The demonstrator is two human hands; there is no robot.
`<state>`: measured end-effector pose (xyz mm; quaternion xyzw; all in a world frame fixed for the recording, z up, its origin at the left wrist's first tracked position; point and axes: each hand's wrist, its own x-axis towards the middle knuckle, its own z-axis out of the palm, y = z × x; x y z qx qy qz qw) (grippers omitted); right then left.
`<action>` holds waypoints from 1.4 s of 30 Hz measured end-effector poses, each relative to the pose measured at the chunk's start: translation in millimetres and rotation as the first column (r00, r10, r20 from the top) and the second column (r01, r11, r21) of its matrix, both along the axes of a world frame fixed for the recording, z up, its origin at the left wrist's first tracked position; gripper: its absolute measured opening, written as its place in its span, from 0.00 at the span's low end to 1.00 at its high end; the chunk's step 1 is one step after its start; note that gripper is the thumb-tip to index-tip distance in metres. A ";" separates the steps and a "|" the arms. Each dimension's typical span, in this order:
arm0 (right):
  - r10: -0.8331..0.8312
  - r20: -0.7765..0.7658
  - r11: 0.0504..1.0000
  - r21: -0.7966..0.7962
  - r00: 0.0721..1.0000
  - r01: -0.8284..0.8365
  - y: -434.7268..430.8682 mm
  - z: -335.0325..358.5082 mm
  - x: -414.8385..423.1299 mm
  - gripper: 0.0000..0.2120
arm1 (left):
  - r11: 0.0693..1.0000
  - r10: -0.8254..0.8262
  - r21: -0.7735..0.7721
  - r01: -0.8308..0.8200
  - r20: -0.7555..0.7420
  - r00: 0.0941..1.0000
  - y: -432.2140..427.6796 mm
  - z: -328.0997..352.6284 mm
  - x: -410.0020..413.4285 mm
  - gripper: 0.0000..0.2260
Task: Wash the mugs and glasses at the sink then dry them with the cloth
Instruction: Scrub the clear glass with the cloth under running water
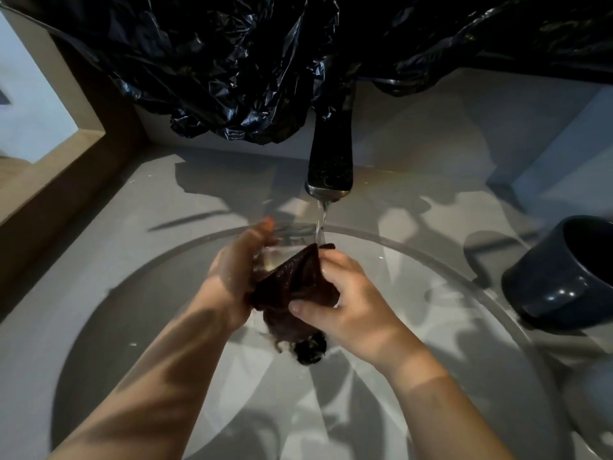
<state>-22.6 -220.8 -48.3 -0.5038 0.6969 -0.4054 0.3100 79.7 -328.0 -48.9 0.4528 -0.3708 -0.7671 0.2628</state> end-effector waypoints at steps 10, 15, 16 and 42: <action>0.106 -0.039 0.994 0.009 0.994 -0.106 -7.3 -3.7 9.3 0.17 | 0.978 -0.179 -0.115 0.175 -0.031 0.983 3.5 2.8 -0.4 0.15; 0.133 0.357 0.990 -0.003 0.924 -0.141 -0.6 3.5 2.5 0.19 | 0.929 -0.104 -0.356 0.100 0.008 0.995 7.4 0.8 -8.0 0.10; 0.111 0.498 0.993 -0.015 0.860 -0.119 0.5 6.4 0.7 0.18 | 0.906 -0.087 -0.416 0.082 0.006 0.996 9.0 0.7 -8.9 0.11; -0.007 0.171 0.999 -0.052 0.985 0.016 -1.3 5.1 3.2 0.17 | 0.999 -0.020 0.023 0.022 -0.079 0.997 2.2 0.3 -2.3 0.15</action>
